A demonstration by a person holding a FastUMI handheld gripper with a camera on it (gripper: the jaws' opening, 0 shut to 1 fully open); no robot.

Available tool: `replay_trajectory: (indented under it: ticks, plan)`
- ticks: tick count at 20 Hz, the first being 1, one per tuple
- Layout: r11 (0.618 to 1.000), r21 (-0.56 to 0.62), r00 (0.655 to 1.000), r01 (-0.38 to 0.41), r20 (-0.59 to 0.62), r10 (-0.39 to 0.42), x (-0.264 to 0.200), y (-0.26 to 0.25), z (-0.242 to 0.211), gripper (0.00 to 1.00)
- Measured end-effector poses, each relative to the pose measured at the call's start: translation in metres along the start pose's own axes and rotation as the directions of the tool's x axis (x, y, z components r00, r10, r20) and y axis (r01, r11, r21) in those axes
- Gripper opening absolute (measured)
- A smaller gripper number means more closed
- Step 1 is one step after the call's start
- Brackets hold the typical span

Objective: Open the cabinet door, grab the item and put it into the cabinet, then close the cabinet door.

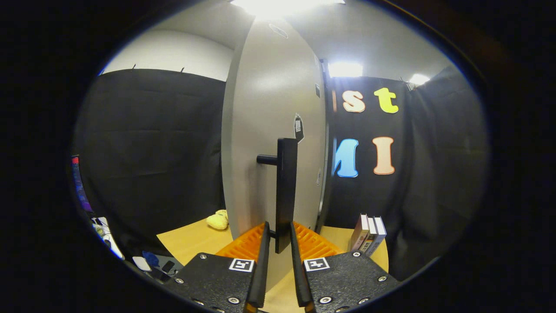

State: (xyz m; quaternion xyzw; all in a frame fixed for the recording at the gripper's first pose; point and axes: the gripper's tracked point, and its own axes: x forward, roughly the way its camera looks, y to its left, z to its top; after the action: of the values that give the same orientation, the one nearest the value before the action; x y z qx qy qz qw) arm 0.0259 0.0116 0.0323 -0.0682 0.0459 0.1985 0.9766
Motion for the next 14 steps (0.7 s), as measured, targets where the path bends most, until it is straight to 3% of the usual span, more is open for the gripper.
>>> replay_trajectory:
  ticks: [4,8,10,13,14]
  plan:
    - [0.994,0.06,0.996,0.09,0.003,-0.09,-0.006,-0.004,-0.002,0.28]
    - [0.977,0.11,0.983,0.181,0.008,-0.183,-0.026,-0.03,-0.008,0.38]
    - [0.965,0.166,0.979,0.204,-0.002,-0.206,-0.019,-0.04,-0.009,0.59]
    - [0.922,0.26,0.952,0.286,0.032,-0.304,-0.026,-0.052,-0.006,0.82]
    - [0.903,0.28,0.935,0.326,0.045,-0.351,-0.03,-0.057,-0.008,0.84]
